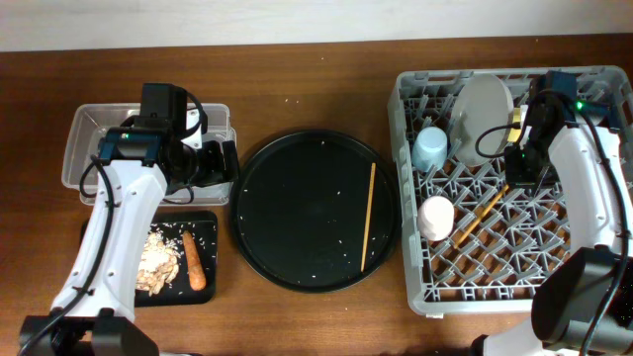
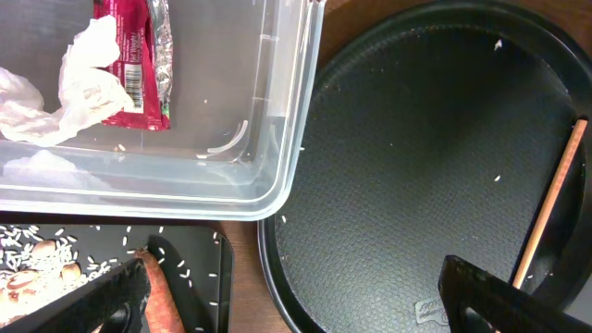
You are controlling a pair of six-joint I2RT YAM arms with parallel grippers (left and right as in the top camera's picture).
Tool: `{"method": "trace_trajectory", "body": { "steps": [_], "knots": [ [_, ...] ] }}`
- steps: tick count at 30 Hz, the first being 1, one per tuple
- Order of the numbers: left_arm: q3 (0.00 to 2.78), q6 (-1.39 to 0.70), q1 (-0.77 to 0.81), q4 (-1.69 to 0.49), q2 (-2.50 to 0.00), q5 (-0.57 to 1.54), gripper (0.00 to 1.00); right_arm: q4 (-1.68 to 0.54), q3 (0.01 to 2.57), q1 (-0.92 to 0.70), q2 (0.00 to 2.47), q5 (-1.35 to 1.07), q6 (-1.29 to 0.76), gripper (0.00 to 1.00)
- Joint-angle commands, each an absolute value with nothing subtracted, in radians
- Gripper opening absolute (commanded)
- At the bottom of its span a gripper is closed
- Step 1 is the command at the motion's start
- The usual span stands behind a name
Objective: Sort waste into correct bins and load items into the dishwasher rack
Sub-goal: 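Lay the chopstick diagonally in the rack and open the right gripper, then grasp the second wooden chopstick with the right gripper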
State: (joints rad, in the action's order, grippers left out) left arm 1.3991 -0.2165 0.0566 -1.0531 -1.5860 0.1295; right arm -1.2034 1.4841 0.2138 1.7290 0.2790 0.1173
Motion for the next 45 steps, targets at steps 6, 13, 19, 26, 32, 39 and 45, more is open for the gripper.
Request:
{"method": "trace_trajectory", "body": {
  "steps": [6,13,19,26,32,39,45],
  "knots": [
    [1.402,-0.207,0.058,-1.053,-1.587,0.126,0.99,-1.256,1.509,0.216,1.727,-0.022,0.112,0.05],
    [1.402,-0.207,0.058,-1.053,-1.587,0.126,0.99,-1.534,1.569,0.184,1.721,-0.546,0.116,0.04],
    [1.402,-0.207,0.058,-1.052,-1.587,0.126,0.99,-1.422,1.567,-0.102,1.723,-0.563,-0.035,0.09],
    [1.402,-0.207,0.058,-1.053,-1.587,0.126,0.99,-1.271,1.538,-0.440,1.745,-0.007,-0.525,0.28],
    [1.402,-0.207,0.058,-1.053,-1.587,0.126,0.99,-1.218,1.533,-0.498,1.840,0.054,-0.567,0.49],
    [1.402,-0.207,0.058,-1.053,-1.587,0.126,0.99,-1.018,1.408,-0.503,1.936,0.076,-0.566,0.39],
    [1.402,-0.207,0.058,-1.052,-1.587,0.126,0.99,-0.748,1.217,-0.504,1.950,0.076,-0.567,0.20]
  ]
}}
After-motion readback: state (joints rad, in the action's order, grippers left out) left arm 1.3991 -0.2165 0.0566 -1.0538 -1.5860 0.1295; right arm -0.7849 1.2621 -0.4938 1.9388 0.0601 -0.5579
